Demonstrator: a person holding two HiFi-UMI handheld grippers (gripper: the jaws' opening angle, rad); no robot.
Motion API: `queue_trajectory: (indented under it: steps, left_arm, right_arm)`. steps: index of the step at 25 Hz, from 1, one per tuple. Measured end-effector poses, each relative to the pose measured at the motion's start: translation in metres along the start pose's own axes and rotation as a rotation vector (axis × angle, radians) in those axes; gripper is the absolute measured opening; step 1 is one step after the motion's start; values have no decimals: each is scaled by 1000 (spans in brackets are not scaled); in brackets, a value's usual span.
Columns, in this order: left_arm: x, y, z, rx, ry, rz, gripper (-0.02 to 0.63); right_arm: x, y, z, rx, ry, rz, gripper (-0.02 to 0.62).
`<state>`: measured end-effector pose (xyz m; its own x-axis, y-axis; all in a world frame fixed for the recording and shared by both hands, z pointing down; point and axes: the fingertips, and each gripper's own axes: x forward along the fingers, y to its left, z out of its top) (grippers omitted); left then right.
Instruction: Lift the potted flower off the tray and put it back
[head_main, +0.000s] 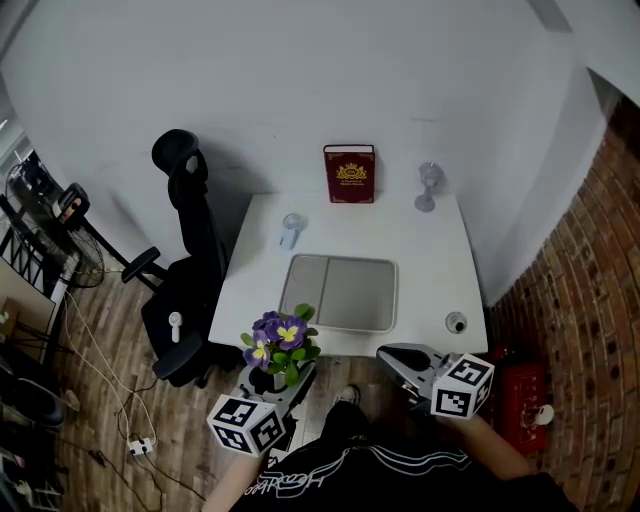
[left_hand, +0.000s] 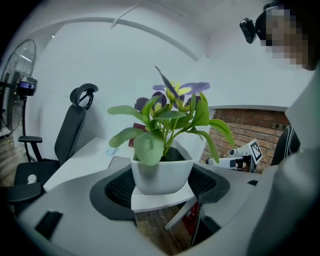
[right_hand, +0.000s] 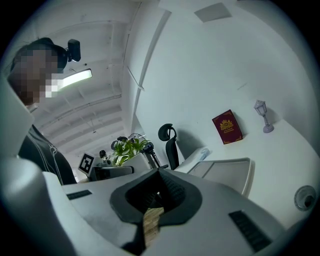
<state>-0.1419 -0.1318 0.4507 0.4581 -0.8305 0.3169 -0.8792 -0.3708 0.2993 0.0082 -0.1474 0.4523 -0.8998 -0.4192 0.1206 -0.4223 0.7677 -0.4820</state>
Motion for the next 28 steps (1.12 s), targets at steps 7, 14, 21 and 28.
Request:
queue_trajectory:
  steps: [7,14,21,28]
  left_arm:
    - [-5,-6,-7,-3,-2,13,345]
    - [-2,-3,-4,2,-2,24,345]
    - [14,5,6,16,4,23,345]
    - [38,19,18,36,5,25,345]
  right_arm:
    - [-7,3,-8,3,15,6,3]
    - [-7,0,-4,4,8,8,3]
    - [0,-10,4,13,-4,1,3]
    - [6,-25,20,18,-31,-10,3]
